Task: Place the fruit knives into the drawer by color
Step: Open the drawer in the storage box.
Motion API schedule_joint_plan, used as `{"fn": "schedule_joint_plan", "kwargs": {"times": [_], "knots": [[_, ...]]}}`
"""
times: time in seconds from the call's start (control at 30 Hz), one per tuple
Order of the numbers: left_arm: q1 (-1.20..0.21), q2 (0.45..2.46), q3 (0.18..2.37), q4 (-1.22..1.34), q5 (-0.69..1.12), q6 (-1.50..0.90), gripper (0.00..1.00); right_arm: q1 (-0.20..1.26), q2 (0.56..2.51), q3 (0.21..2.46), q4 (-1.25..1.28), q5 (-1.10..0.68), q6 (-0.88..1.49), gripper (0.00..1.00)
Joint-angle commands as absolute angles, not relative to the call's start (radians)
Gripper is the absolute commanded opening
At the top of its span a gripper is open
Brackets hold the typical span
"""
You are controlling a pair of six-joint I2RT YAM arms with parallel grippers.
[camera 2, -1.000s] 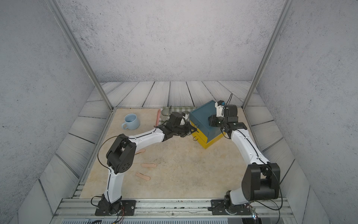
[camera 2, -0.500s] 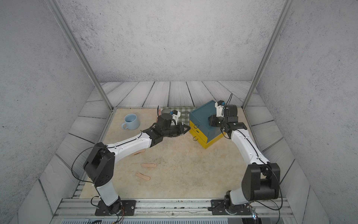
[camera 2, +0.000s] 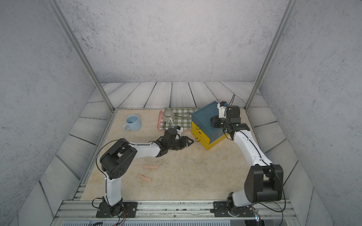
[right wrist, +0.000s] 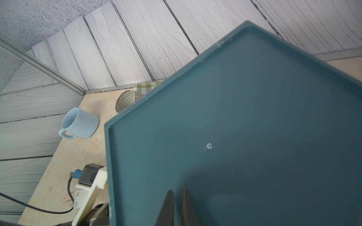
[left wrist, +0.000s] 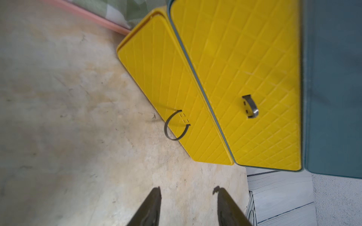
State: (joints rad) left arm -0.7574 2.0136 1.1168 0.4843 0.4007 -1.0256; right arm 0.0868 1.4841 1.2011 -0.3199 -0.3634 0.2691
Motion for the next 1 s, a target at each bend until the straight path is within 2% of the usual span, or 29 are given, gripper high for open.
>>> {"fn": "schedule_joint_plan", "kwargs": {"times": [0.0,0.47,0.97], "knots": [[-0.764,2.065,1.153,0.562,0.420,-1.067,0.50,0.092,1.612,1.082,-0.770,-0.255,0.268,0.12],[-0.764,2.205,1.253,0.587,0.439,-1.104,0.49,0.091,1.629,1.077,-0.759,-0.264,0.267,0.12],[-0.764,2.294,1.328,0.615,0.449,-1.134,0.36,0.092,1.638,1.078,-0.762,-0.262,0.267,0.12]]}}
